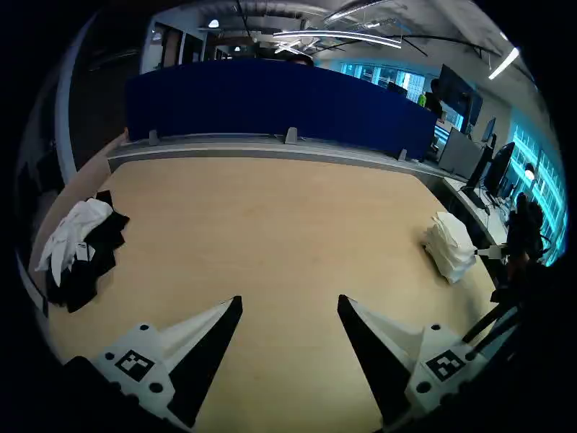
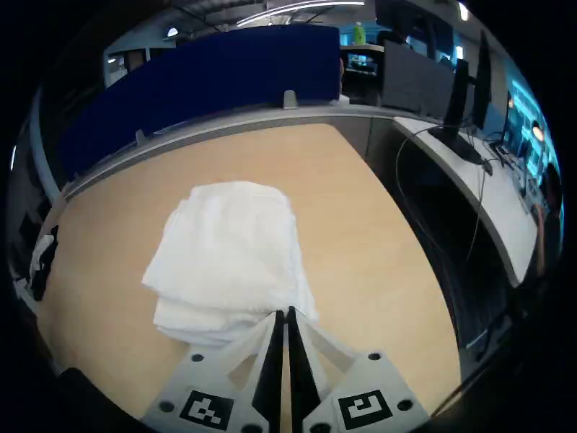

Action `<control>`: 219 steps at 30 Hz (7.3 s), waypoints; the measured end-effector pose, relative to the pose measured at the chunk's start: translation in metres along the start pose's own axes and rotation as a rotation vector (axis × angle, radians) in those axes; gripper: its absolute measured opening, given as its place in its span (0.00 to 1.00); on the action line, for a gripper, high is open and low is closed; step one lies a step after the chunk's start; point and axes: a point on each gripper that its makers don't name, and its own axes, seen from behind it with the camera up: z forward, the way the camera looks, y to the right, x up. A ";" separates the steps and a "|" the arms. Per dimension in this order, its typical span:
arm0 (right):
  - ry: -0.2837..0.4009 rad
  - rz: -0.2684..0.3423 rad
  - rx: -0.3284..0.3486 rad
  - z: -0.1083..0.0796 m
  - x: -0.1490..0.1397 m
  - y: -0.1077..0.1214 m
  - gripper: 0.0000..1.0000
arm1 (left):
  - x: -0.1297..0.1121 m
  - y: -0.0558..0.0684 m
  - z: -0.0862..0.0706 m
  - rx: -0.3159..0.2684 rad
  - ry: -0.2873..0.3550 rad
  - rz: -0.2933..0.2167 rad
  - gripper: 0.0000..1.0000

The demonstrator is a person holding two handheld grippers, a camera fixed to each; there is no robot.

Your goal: Fold towel

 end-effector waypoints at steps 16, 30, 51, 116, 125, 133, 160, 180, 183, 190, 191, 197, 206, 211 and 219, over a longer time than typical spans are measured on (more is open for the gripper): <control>0.029 -0.019 -0.046 -0.012 0.006 0.001 0.36 | -0.001 -0.003 0.001 -0.001 -0.001 0.004 0.98; 0.085 -0.076 -0.077 -0.027 0.023 -0.005 0.75 | 0.003 -0.005 0.001 -0.012 0.003 0.006 0.98; 0.116 -0.139 0.050 -0.003 0.046 -0.083 0.99 | 0.001 -0.020 -0.009 0.009 0.011 -0.016 0.98; 0.050 -0.163 0.091 0.075 0.079 -0.085 1.00 | -0.001 -0.032 -0.005 0.057 0.010 -0.038 0.98; 0.042 -0.175 0.088 0.078 0.077 -0.085 1.00 | -0.001 -0.031 -0.005 0.054 0.012 -0.034 0.98; 0.127 -0.169 0.077 0.046 0.097 -0.086 1.00 | 0.002 -0.030 -0.005 0.046 0.018 -0.033 0.98; 0.637 -0.114 0.079 -0.112 0.123 -0.183 0.99 | 0.020 -0.037 -0.001 0.008 0.110 -0.027 0.98; 0.573 -0.090 0.126 -0.140 0.107 -0.277 0.99 | 0.117 -0.096 -0.029 0.106 0.547 -0.005 0.98; 0.557 -0.107 0.138 -0.145 0.106 -0.291 0.99 | 0.123 -0.105 -0.033 0.117 0.586 -0.010 0.98; 0.530 -0.135 0.154 -0.153 0.110 -0.314 0.99 | 0.125 -0.115 -0.033 0.116 0.635 -0.004 0.98; 0.525 -0.136 0.157 -0.154 0.111 -0.316 0.99 | 0.124 -0.117 -0.032 0.119 0.640 0.000 0.98; 0.512 -0.141 0.160 -0.153 0.116 -0.325 0.99 | 0.117 -0.127 -0.024 0.149 0.672 0.038 0.98; 0.494 -0.178 0.157 -0.139 0.111 -0.335 0.99 | 0.098 -0.137 -0.004 0.187 0.709 0.083 0.98; 0.473 -0.201 0.160 -0.125 0.099 -0.345 0.99 | 0.081 -0.146 0.010 0.194 0.715 0.105 0.98; 0.445 -0.250 0.163 -0.109 0.084 -0.366 0.99 | 0.061 -0.163 0.034 0.198 0.718 0.116 0.98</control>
